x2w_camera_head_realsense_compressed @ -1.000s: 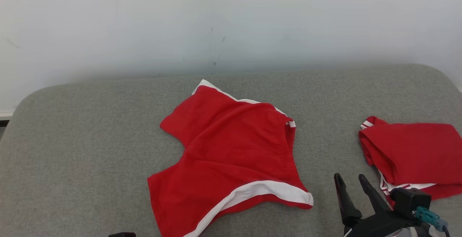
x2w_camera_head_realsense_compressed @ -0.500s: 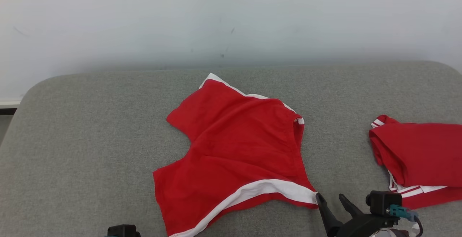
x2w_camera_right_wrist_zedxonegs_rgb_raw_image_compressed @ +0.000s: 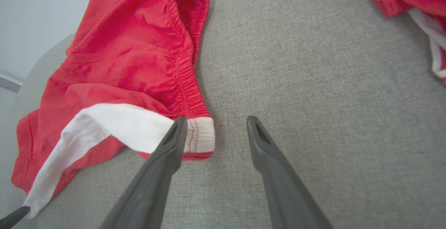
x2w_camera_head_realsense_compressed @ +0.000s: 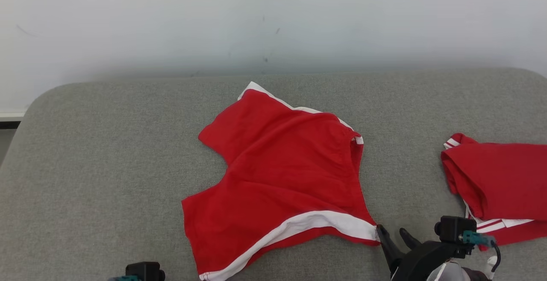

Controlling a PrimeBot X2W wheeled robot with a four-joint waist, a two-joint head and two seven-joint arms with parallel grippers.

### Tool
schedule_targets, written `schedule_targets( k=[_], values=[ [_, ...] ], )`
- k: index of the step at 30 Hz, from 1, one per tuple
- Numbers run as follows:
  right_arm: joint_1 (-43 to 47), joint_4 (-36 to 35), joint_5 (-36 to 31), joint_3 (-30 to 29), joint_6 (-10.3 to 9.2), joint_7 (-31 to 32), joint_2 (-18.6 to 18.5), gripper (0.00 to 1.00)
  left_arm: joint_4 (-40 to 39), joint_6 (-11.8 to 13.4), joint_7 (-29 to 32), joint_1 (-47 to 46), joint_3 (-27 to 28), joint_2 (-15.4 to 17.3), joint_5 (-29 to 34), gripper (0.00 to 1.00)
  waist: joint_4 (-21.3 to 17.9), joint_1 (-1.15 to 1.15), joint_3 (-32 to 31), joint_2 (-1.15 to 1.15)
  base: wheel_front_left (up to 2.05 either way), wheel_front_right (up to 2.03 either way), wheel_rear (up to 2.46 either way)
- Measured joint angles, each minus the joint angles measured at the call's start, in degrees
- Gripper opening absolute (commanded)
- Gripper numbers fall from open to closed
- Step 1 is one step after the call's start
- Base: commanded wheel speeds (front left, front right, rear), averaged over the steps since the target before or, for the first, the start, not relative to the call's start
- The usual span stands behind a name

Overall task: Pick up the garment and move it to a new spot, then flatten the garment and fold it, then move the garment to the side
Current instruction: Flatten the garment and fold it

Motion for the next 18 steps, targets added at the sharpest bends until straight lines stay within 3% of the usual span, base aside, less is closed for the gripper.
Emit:
schedule_targets(
  k=[5, 6, 7, 8, 12, 15, 18],
  values=[
    [-2.6, 1.5, 1.1, -0.3, -0.01, 1.0, 0.1, 0.85, -0.2, 0.0, 0.2, -0.1, -0.2, 0.0, 0.0, 0.00, 0.0, 0.00, 0.9, 0.00, 0.00, 0.00, 0.00],
    [-2.9, 1.8, 1.2, -0.3, -0.01, 1.3, 0.1, 0.73, -0.2, 0.0, 0.4, -0.2, -0.3, 0.0, 0.0, 0.00, 0.1, 0.00, 1.0, 0.00, 0.00, 0.00, 0.00],
    [-3.2, 2.1, 1.2, -0.3, 0.00, 1.6, 0.1, 0.54, -0.2, 0.0, 0.5, -0.3, -0.5, 0.0, 0.0, 0.00, 0.1, 0.00, 1.2, 0.00, 0.00, 0.00, 0.00],
    [-3.4, 2.5, 1.3, -0.2, 0.00, 2.2, 0.1, 0.49, -0.2, 0.0, 0.6, -0.4, -0.7, 0.0, 0.0, 0.00, 0.3, 0.00, 1.3, 0.00, 0.00, 0.00, 0.00],
    [-3.4, 4.4, 1.7, 0.5, 0.05, 3.7, 0.1, 0.49, -0.2, -0.1, 0.8, -0.8, -0.9, 0.0, 0.1, 0.00, 0.9, 0.00, 1.5, 0.00, 0.00, 0.00, 0.00],
    [-3.4, 5.2, 2.1, 1.1, 0.15, 4.5, 0.2, 0.40, -0.1, -0.1, 0.8, -1.1, -0.8, 0.0, 0.1, 0.00, 1.3, 0.00, 1.5, 0.00, 0.00, 0.00, 0.00],
    [-3.3, 5.4, 2.2, 1.1, 0.25, 4.8, 0.3, 0.40, -0.1, 0.0, 0.8, -1.1, -0.7, 0.0, 0.0, 0.00, 1.5, 0.00, 1.4, 0.00, 0.00, 0.00, 0.00]
  ],
)
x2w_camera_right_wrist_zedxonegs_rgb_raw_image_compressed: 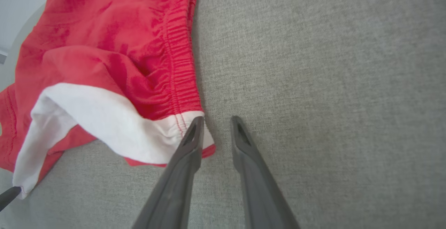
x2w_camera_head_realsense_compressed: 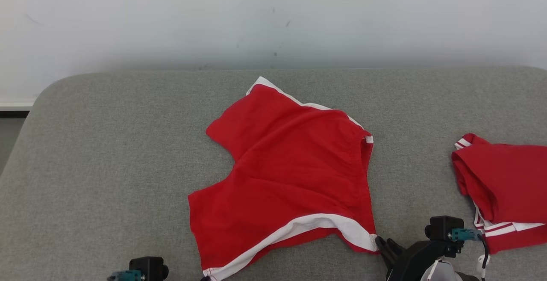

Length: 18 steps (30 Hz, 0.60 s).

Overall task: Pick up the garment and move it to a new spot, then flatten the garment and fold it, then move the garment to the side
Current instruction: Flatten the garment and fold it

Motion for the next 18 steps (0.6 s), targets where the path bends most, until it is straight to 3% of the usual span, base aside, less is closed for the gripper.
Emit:
schedule_targets(
  k=[3, 6, 9, 12, 15, 18],
  values=[
    [0.3, 0.0, 0.0, 0.1, 0.31, 0.5, -0.2, 0.38, 0.0, 0.0, 0.0, 0.0, 0.1, 0.0, 0.0, 0.00, 0.1, 0.00, -0.1, 0.00, 0.00, 0.00, 0.00],
    [0.7, -0.7, 0.1, 0.1, 0.33, 0.7, -0.4, 0.45, 0.0, 0.0, 0.0, 0.0, 0.1, 0.0, 0.0, 0.00, 0.1, -0.01, -0.2, 0.00, 0.00, 0.00, 0.00],
    [1.6, -2.3, 0.0, -0.2, 0.37, 0.4, -0.7, 0.57, 0.0, 0.0, 0.0, 0.0, 0.2, 0.0, -0.1, 0.00, 0.0, -0.01, -0.3, 0.00, 0.00, 0.00, 0.00],
    [1.9, -5.4, -0.1, 0.2, 0.76, -0.4, -0.9, 0.60, -0.1, 0.2, 0.0, 0.3, 0.7, 0.3, -0.1, 0.00, -0.5, -0.01, -0.3, 0.00, 0.00, 0.00, 0.00],
    [2.4, -7.4, -0.3, 1.2, 0.96, -0.1, -0.9, 0.77, -0.2, 0.5, -0.2, 0.9, 0.9, 0.5, -0.1, 0.00, -1.0, -0.01, -0.3, 0.00, 0.00, 0.00, 0.00],
    [3.4, -8.2, -0.3, 1.6, 1.00, 1.2, -1.0, 0.73, -0.4, 0.5, -0.2, 0.9, 0.8, 0.5, -0.1, 0.00, -1.2, -0.01, -0.2, 0.00, 0.00, 0.00, 0.00]
  ],
)
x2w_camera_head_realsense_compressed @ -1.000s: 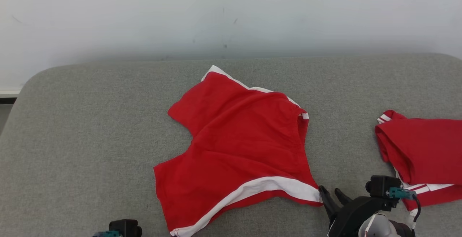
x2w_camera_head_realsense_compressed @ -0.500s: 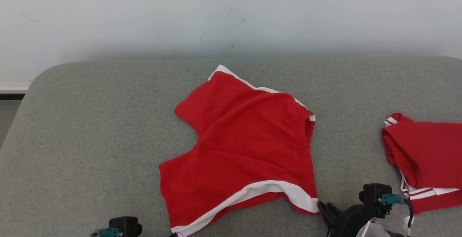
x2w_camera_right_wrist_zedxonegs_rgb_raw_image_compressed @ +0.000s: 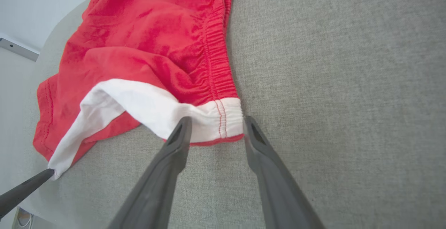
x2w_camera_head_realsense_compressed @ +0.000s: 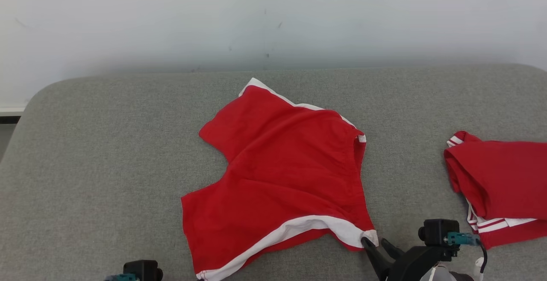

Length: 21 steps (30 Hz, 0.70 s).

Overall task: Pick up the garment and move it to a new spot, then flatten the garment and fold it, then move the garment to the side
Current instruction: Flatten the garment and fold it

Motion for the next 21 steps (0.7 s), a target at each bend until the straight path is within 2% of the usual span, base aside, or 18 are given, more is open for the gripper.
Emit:
schedule_targets(
  k=[3, 6, 8, 14, 15, 20, 21],
  values=[
    [0.0, 0.0, -0.5, 0.0, -0.03, 0.7, -0.5, 0.77, -0.4, 0.0, 0.0, 0.0, -0.4, 0.0, 0.0, 0.00, -0.1, 0.00, 0.4, 0.00, 0.00, 0.00, 0.00],
    [-0.9, 0.4, -0.6, -0.7, -0.19, 1.4, -1.3, 0.75, -0.7, 0.0, 0.2, -0.2, -0.8, 0.0, 0.0, 0.00, 0.0, 0.00, 0.8, 0.00, 0.00, 0.00, 0.00],
    [-2.0, 0.9, -0.9, -0.8, -0.20, 2.3, -1.8, 0.60, -0.8, 0.0, 0.3, -0.4, -1.1, -0.1, 0.0, 0.00, 0.2, 0.00, 1.1, 0.00, 0.00, 0.00, 0.00],
    [-3.7, 2.6, -0.8, -1.2, -0.26, 4.4, -2.0, 0.56, -0.8, -0.1, 0.7, -1.5, -1.4, -0.3, 0.0, 0.00, 1.5, 0.00, 2.0, 0.00, 0.00, 0.00, 0.00],
    [-3.8, 2.8, -0.8, -1.1, -0.26, 4.9, -1.9, 0.49, -0.8, -0.1, 0.7, -1.5, -1.4, -0.3, 0.0, 0.00, 1.8, 0.00, 2.2, 0.00, 0.00, 0.00, 0.00],
    [-4.5, 4.2, -0.7, -0.6, -0.45, 6.6, -1.5, 0.45, -0.7, -0.1, 0.6, -1.6, -1.0, -0.3, 0.0, 0.00, 2.7, 0.00, 2.9, 0.00, 0.00, 0.00, 0.00],
    [-4.5, 4.3, -0.7, -0.8, -0.47, 6.8, -1.4, 0.38, -0.7, -0.1, 0.6, -1.6, -1.0, -0.3, 0.0, 0.00, 2.8, 0.01, 2.9, 0.00, 0.00, 0.00, 0.00]
  ],
)
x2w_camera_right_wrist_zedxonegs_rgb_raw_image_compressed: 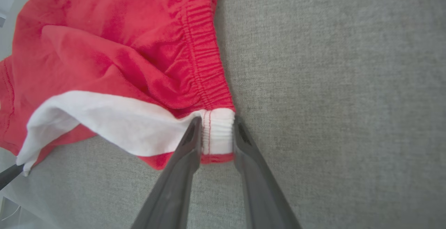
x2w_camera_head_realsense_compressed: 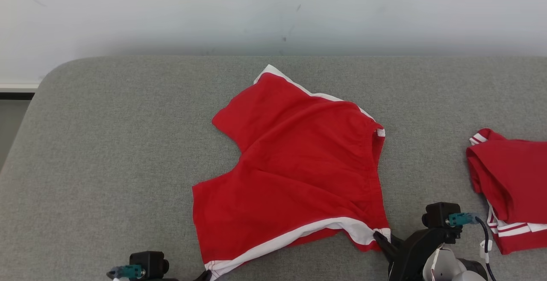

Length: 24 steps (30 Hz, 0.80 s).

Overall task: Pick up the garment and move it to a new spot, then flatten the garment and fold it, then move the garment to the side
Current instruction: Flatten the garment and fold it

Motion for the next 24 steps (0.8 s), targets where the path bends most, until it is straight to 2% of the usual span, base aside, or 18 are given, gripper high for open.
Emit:
schedule_targets(
  k=[4, 11, 18, 24],
  values=[
    [0.0, 0.1, 0.0, -0.3, -0.22, 0.7, 0.1, 0.00, 0.0, 0.0, 0.0, 0.0, 0.1, 0.0, 0.0, 0.00, 0.0, 0.00, 0.1, 0.00, 0.00, 0.00, 0.00],
    [0.5, -1.4, 0.1, -0.7, -0.24, 1.0, 0.0, 0.00, -0.3, 0.0, 0.0, 0.0, 0.6, 0.2, -0.5, 0.00, -0.4, 0.00, 0.0, 0.00, 0.00, 0.00, 0.00],
    [5.2, -5.5, 0.4, -1.1, -0.29, 1.2, -2.1, 0.00, -3.7, 0.0, 0.0, 1.2, 3.8, 4.3, -1.9, 0.00, -1.0, 0.00, -0.4, 0.00, 0.00, 0.00, 0.00],
    [8.8, -9.3, 0.4, -1.2, -0.29, 1.5, -3.4, 0.00, -7.7, -0.5, 1.2, 5.4, 4.2, 5.2, -3.3, 0.00, -1.2, 0.00, -0.8, 0.00, 0.00, 0.00, 0.00]
  ],
)
